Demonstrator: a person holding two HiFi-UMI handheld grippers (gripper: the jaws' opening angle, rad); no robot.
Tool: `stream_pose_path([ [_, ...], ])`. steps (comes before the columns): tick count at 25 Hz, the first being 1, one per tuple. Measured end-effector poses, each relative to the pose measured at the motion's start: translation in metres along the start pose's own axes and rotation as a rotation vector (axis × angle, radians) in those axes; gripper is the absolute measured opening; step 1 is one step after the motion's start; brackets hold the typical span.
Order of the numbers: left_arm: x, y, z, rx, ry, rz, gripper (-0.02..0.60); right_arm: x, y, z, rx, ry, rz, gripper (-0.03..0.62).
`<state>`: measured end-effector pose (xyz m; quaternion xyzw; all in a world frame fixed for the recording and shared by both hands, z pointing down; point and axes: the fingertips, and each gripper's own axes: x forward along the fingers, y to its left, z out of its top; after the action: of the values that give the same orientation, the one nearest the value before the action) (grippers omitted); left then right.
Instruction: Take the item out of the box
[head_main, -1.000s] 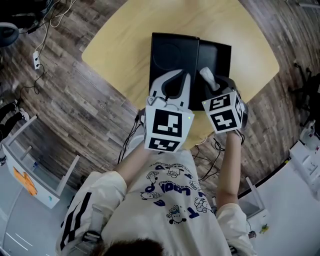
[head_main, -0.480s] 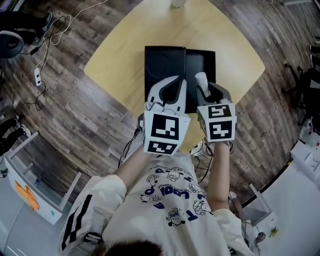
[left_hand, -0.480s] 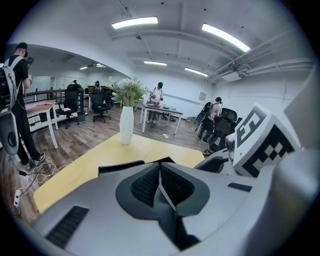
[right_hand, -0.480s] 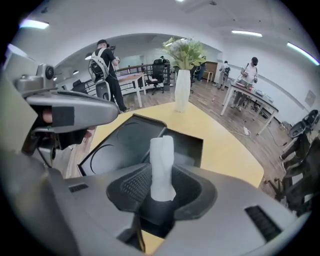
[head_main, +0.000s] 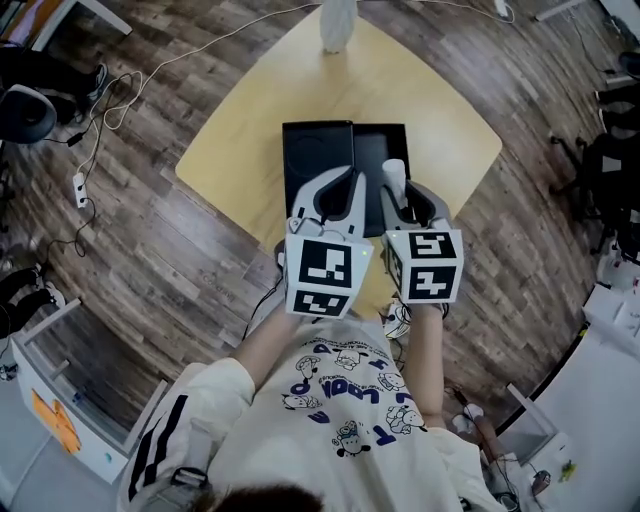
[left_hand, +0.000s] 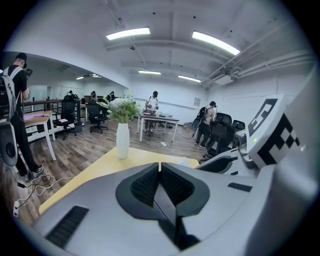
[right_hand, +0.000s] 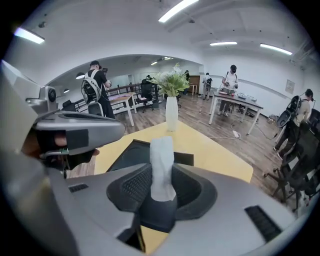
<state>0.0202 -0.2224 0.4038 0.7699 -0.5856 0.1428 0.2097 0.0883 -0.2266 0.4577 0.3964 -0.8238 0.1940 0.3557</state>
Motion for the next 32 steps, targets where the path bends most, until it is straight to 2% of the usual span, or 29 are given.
stream_pose_path([
  [22,-0.047,-0.019,0.051,0.079,-0.17,0.002,0.028,-0.067,0.011,0.045,0.083,-0.282,-0.127,0.141],
  [32,-0.059,-0.024,0.068,0.111,-0.222,0.017,0.028,-0.087,0.013,0.063,0.127,-0.39,-0.134,0.141],
])
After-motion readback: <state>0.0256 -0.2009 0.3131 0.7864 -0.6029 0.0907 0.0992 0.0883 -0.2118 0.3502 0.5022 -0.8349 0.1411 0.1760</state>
